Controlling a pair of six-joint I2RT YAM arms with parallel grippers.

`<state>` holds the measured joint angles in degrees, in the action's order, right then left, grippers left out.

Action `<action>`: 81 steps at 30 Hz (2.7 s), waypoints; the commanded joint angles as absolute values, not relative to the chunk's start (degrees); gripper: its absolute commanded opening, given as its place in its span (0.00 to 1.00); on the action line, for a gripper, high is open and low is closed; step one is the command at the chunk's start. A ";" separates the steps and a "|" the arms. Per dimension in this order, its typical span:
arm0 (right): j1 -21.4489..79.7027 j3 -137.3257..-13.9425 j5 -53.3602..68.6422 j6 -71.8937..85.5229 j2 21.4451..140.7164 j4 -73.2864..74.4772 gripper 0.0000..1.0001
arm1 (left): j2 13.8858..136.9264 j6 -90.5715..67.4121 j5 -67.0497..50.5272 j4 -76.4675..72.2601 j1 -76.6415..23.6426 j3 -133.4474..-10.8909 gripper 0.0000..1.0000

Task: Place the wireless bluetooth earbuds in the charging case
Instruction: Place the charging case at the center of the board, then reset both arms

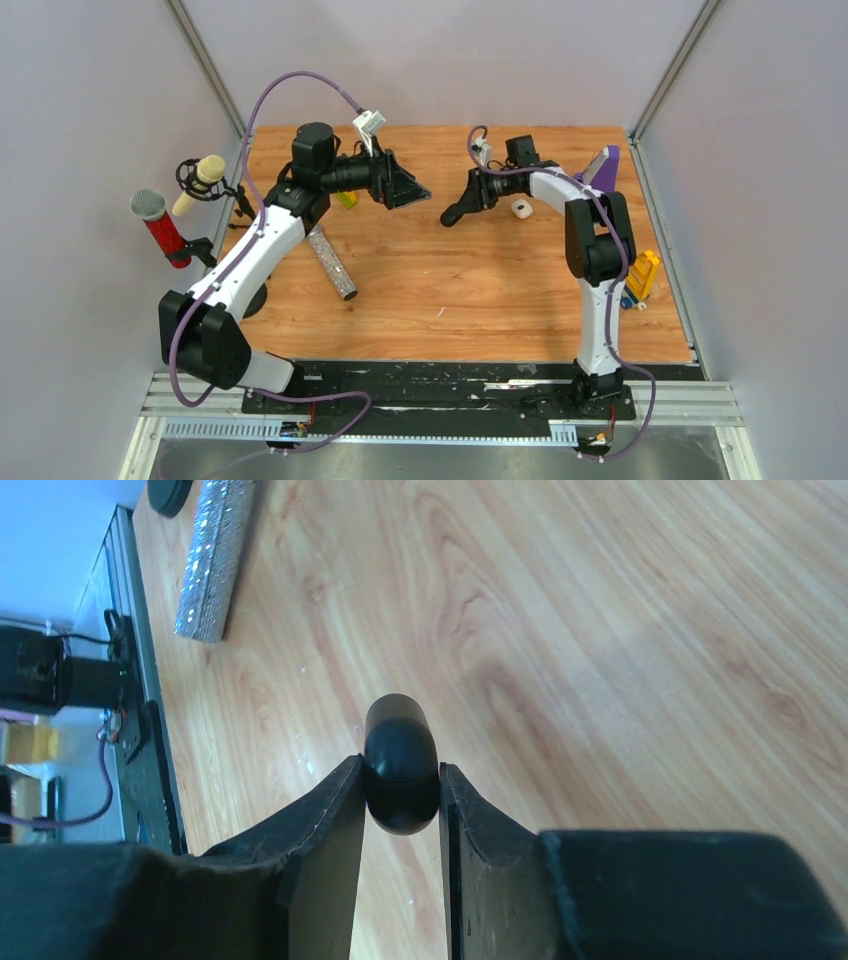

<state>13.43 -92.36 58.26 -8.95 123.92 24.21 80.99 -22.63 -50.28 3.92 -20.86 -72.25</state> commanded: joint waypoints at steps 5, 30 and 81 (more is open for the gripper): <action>13.58 -99.16 55.71 1.88 130.31 21.24 0.01 | 80.22 -22.16 -49.53 2.14 -20.65 -71.60 1.00; 13.80 -100.71 44.83 5.11 132.36 24.49 0.54 | 80.73 -23.77 -49.68 0.53 -20.65 -70.68 1.00; 10.00 -54.84 8.83 -8.46 15.50 36.70 1.00 | 23.78 16.95 6.51 48.55 -14.46 -59.75 1.00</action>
